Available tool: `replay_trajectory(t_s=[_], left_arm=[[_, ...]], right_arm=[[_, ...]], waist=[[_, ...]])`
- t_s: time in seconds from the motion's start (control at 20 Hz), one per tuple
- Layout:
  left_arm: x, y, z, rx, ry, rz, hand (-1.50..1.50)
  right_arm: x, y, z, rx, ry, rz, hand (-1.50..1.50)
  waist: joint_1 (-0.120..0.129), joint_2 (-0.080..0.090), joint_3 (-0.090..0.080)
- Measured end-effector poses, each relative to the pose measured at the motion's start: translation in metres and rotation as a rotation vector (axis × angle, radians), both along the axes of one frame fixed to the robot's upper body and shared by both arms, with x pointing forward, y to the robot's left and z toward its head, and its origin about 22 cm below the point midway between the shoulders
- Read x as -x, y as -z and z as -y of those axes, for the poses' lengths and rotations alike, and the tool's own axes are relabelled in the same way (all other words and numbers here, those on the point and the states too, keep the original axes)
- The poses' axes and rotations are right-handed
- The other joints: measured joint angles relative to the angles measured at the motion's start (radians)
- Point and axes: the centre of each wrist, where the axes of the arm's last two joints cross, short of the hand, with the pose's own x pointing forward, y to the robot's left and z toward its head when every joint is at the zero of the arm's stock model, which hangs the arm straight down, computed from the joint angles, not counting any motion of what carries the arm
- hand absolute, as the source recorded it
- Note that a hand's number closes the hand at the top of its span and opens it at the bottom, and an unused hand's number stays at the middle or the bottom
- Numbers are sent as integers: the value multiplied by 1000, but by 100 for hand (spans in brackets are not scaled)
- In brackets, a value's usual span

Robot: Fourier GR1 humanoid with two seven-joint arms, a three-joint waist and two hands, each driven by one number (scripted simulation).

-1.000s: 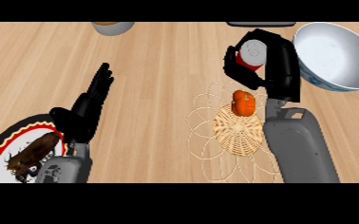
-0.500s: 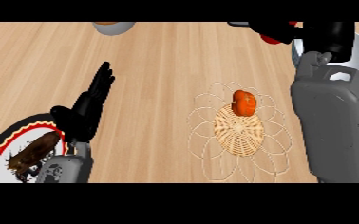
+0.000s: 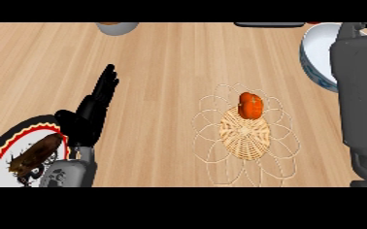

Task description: Pick the can from the placemat and place it in the bowl

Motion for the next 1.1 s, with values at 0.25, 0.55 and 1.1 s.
replay_trajectory(t_s=[0.25,0.55,1.1], left_arm=[[-1,3,1,1,6,7,0],[-2,0,6,6,9,8,0],[-2,-1,5,3,18,16,0]], right_arm=[[-16,13,40,121,102,-86,150],[-28,38,91,198,189,-143,150],[-26,105,170,215,288,-223,150]], waist=[[1,3,0],[5,4,1],[18,9,2]])
